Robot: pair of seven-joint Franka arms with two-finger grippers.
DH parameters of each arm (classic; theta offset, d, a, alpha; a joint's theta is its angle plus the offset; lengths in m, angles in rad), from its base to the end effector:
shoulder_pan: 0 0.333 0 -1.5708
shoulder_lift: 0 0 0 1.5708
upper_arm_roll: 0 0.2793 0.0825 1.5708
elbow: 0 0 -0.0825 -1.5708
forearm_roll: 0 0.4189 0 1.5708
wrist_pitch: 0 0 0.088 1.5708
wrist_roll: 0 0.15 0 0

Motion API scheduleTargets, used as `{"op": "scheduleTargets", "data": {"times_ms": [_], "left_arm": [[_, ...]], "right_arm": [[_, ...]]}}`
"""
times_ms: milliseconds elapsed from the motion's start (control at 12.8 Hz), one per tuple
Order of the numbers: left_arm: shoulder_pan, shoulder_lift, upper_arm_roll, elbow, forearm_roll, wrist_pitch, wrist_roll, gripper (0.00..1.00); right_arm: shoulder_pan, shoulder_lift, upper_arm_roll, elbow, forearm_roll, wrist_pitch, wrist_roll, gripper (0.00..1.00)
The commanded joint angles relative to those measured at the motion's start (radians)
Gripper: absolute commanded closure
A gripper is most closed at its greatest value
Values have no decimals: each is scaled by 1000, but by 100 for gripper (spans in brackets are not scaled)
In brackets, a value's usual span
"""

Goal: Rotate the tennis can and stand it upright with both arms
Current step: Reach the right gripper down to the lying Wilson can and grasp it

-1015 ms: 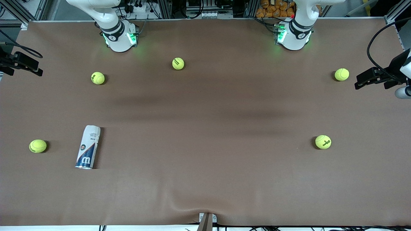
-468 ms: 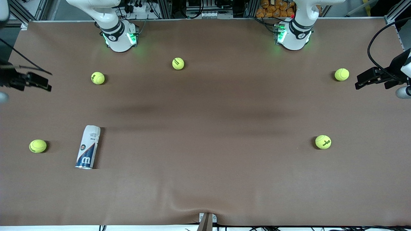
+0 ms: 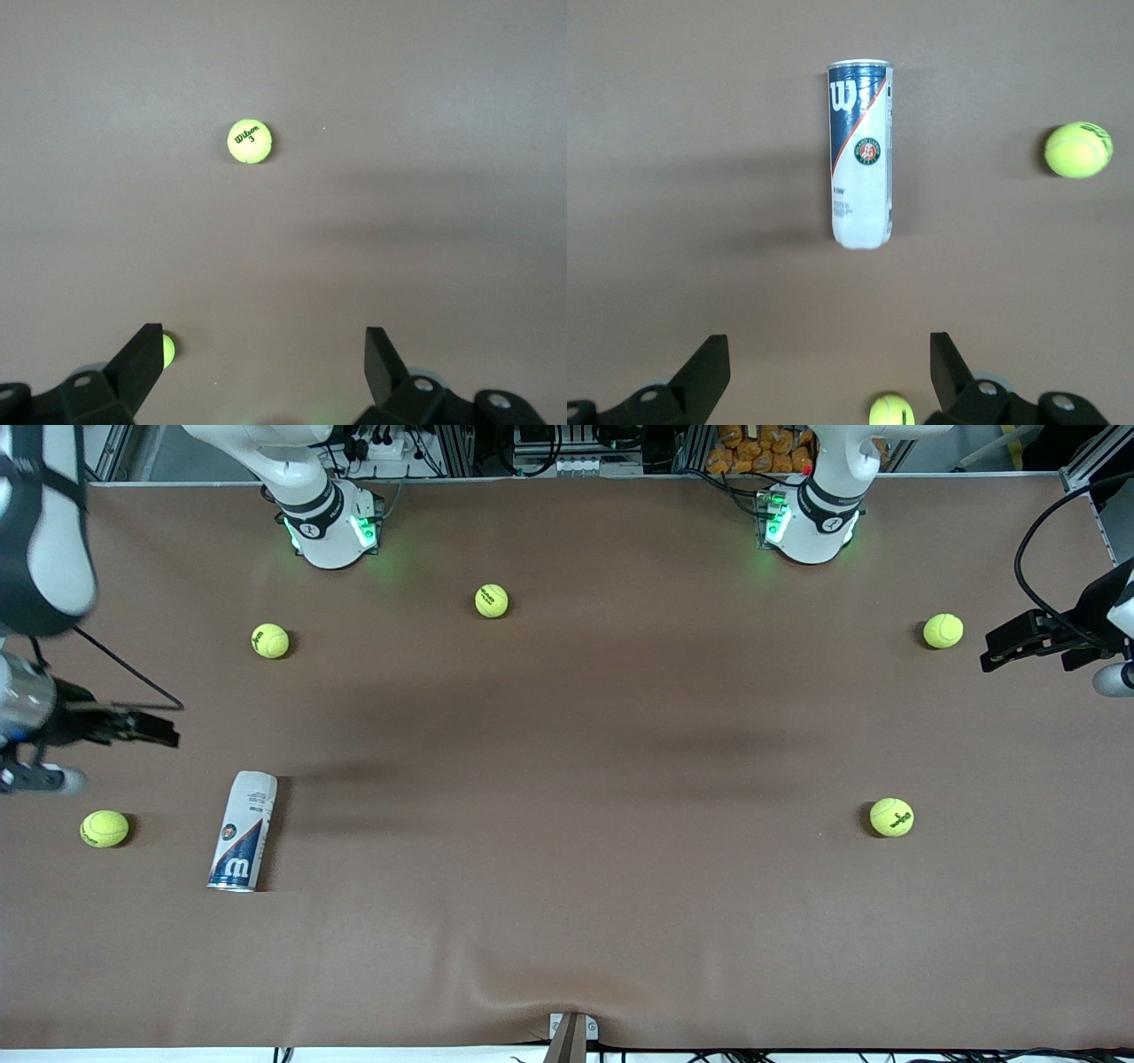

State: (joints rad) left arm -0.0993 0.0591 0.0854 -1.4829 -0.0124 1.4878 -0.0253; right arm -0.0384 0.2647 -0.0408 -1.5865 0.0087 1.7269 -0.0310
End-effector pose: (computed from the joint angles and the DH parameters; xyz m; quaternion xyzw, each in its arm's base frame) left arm 0.5948 -0.0114 0.5470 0.9996 0.0053 -0.0271 0.0031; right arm 0.6450 -0.0485 0.3847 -0.9978 0.0246 0.0620 0.0023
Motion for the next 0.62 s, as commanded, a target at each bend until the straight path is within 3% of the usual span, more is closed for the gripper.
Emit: {"op": "scheduleTargets", "data": {"times_ms": [0, 546], "left_arm": [[3, 11, 1, 23, -11, -4, 18, 0], [3, 11, 1, 21, -11, -4, 18, 0]], "right_arm": [[-18, 108, 18, 13, 11, 89, -3, 0], [-29, 355, 19, 29, 8, 359, -85, 0]]}}
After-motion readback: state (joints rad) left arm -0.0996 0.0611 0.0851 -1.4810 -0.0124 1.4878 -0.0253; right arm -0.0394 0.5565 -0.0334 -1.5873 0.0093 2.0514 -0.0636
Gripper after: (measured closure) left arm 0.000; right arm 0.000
